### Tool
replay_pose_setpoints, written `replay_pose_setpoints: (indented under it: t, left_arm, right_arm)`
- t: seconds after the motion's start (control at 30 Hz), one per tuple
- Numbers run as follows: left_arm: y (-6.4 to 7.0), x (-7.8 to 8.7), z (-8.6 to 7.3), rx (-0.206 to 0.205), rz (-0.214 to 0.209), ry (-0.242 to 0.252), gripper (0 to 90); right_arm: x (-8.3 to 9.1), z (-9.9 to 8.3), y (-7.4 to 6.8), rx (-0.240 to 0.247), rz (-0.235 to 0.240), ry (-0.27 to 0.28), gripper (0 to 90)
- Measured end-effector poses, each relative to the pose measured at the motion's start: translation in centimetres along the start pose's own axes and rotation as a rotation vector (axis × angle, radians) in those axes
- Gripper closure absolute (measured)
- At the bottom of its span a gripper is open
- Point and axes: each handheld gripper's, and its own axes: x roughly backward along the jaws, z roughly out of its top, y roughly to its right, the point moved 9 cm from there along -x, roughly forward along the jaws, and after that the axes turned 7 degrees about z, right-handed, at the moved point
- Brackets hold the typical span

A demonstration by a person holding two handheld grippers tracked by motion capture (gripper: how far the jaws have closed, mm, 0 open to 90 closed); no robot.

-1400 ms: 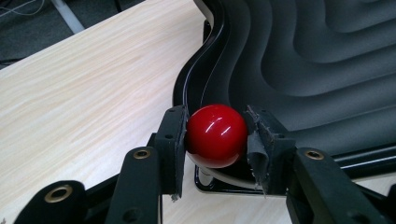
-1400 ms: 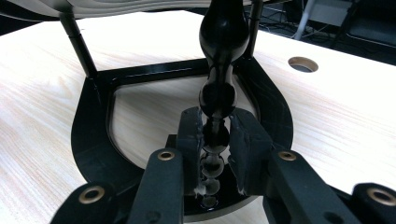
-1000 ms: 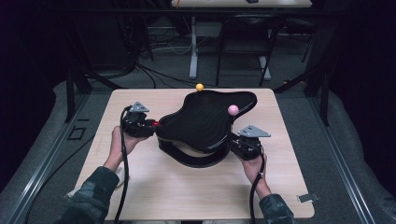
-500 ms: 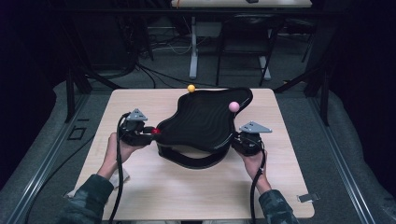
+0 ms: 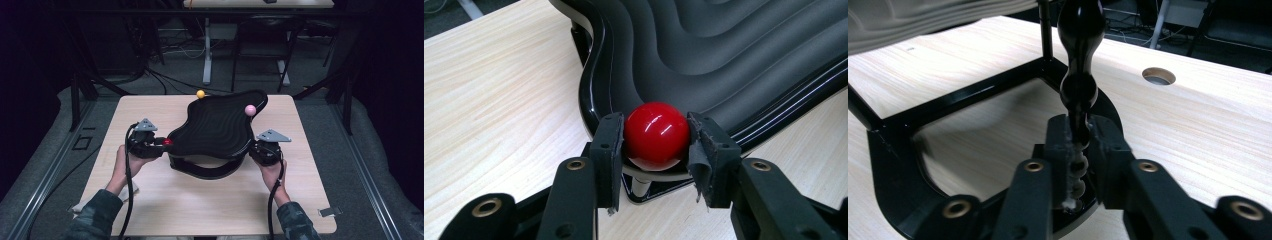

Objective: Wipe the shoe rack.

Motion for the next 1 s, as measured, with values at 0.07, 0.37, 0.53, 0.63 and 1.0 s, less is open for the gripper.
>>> replay_pose_setpoints:
  t: [0.07,0.37,0.53,0.63,1.0]
  left_arm:
    - [0.0,0.0,-0.1,0.005,0.005,0.001,59.8]
    - [1.0,0.1,0.0,0.011,0.015,-0.007,59.9]
    - [1.6,0.0,0.0,0.012,0.024,-0.008,59.9]
    - [1.8,-0.1,0.1,0.013,0.026,-0.005,60.0]
    - [2.0,-0.2,0.3,0.007,0.019,-0.009,59.9]
  right_arm:
    - [0.0,-0.2,0.0,-0.017,0.015,-0.001,75.0]
    - [2.9,-1.6,-1.4,-0.047,0.035,-0.025,35.7]
    - [5.2,-1.5,-2.9,-0.058,0.018,-0.010,18.4]
    - [6.5,-0.7,-3.9,-0.075,0.017,0.027,14.3]
    - [7.0,1.7,-7.0,-0.058,0.056,0.058,9.7]
